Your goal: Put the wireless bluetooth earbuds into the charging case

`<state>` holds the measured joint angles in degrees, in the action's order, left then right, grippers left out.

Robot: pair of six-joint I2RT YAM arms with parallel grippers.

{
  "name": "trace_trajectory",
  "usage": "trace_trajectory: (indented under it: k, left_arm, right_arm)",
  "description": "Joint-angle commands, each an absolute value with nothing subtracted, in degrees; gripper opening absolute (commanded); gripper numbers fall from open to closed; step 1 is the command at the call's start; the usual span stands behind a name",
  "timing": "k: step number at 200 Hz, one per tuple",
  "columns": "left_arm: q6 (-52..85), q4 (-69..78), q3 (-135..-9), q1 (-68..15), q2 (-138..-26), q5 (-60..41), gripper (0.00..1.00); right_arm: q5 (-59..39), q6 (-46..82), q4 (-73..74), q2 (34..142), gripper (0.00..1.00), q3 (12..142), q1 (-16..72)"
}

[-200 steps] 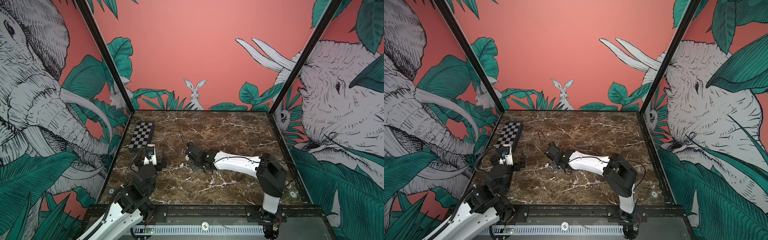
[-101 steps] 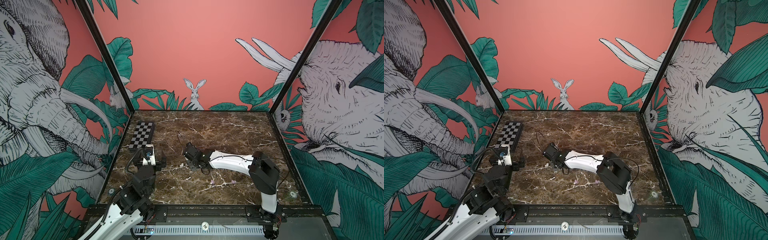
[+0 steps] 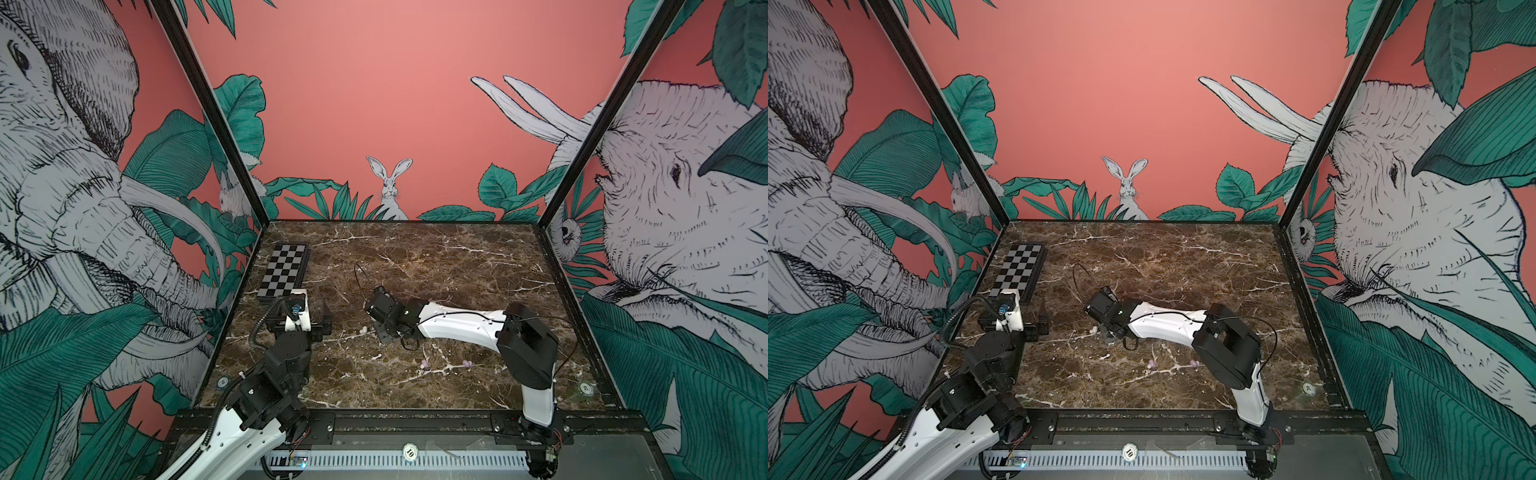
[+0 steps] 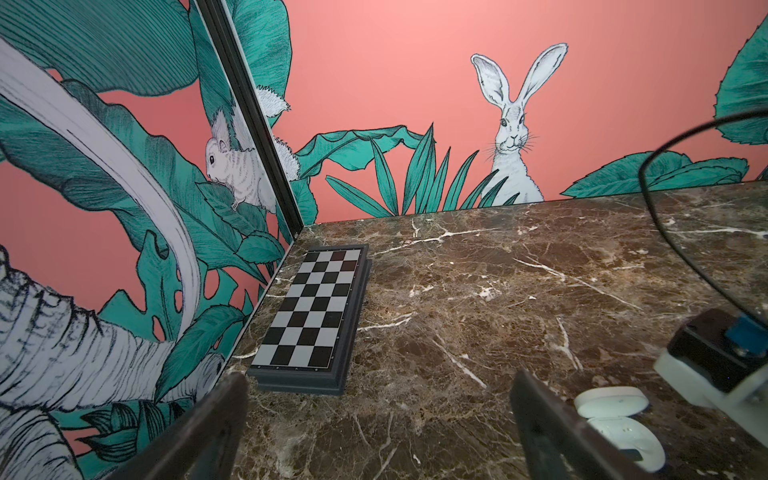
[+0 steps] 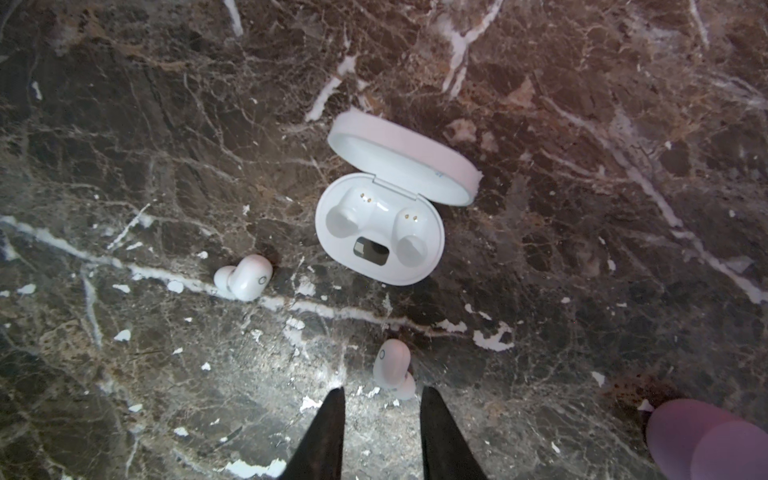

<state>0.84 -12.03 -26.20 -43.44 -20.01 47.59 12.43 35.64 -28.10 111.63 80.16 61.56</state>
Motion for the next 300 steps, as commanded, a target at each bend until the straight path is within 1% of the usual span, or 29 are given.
trace_trajectory:
  k: [1,103,185,216,300]
  left_arm:
    - [0.8,-10.9,-25.8,-43.1,-19.6,48.0,0.99]
    - [0.9,-10.7,-25.7,-43.0,-19.9,47.5,0.99]
    - [0.9,-10.6,-25.7,-42.7,-20.1,47.4,0.99]
    - [0.9,-10.6,-25.7,-42.8,-20.1,47.3,0.99]
    - [1.0,-10.6,-25.6,-42.6,-20.2,47.0,0.99]
  right_arm:
    - [12.6,36.8,-28.3,113.0,0.30,79.8,62.1]
    - [10.9,37.0,-27.6,115.4,0.29,80.2,62.1]
    - [11.7,36.7,-27.9,116.3,0.21,80.1,62.1]
    - [12.0,36.7,-28.3,116.5,0.20,79.9,62.1]
    - [12.9,36.1,-29.3,117.3,0.21,80.6,62.1]
